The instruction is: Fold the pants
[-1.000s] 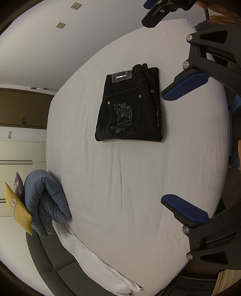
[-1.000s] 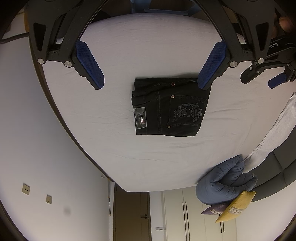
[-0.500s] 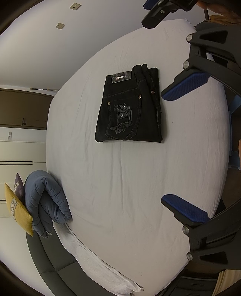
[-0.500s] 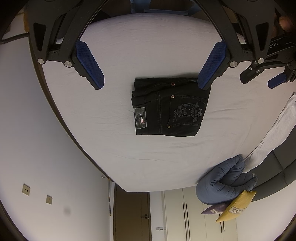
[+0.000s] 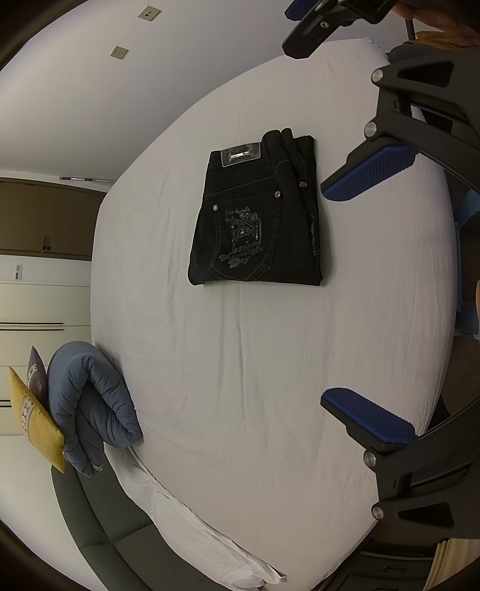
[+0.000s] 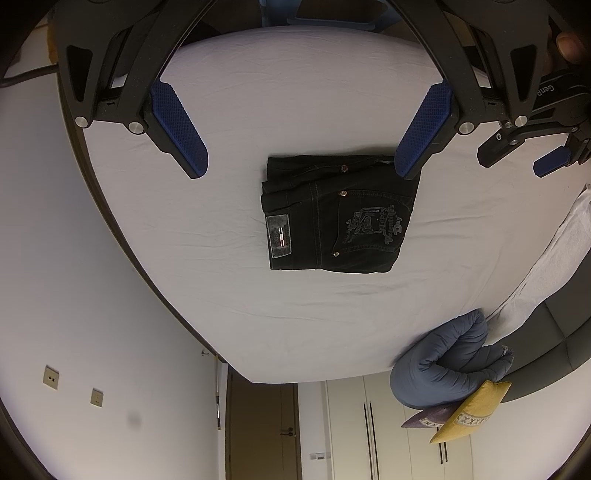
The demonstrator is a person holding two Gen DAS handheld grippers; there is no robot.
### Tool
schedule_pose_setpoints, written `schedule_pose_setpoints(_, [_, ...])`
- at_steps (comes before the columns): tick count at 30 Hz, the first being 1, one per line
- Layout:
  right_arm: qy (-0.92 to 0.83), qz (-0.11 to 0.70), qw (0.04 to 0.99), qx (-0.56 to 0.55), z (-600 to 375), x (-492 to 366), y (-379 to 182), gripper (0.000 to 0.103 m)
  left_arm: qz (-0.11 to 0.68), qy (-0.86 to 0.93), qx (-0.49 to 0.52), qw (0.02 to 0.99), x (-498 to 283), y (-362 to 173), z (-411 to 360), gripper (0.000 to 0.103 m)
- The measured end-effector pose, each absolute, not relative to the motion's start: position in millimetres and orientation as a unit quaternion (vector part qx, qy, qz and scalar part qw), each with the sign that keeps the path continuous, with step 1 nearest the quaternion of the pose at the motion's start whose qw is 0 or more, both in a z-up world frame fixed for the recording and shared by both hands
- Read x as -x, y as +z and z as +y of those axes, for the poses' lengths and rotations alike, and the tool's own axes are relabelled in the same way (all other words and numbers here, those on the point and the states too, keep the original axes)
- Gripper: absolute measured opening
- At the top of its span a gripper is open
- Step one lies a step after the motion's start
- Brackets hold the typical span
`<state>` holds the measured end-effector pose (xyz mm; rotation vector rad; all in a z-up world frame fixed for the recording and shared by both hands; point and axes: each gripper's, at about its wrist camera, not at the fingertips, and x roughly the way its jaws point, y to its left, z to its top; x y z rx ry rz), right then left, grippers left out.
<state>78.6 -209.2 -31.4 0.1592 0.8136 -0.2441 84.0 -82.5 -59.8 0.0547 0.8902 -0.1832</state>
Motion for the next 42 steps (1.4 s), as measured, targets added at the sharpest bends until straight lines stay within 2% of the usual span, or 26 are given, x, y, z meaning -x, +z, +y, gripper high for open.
schedule_pose_setpoints(42, [-0.116, 0.402, 0.905, -0.078, -208, -77, -42, 0.103, 0.435, -0.09, -0.035, 0.895, -86, -65, -79, 0.103])
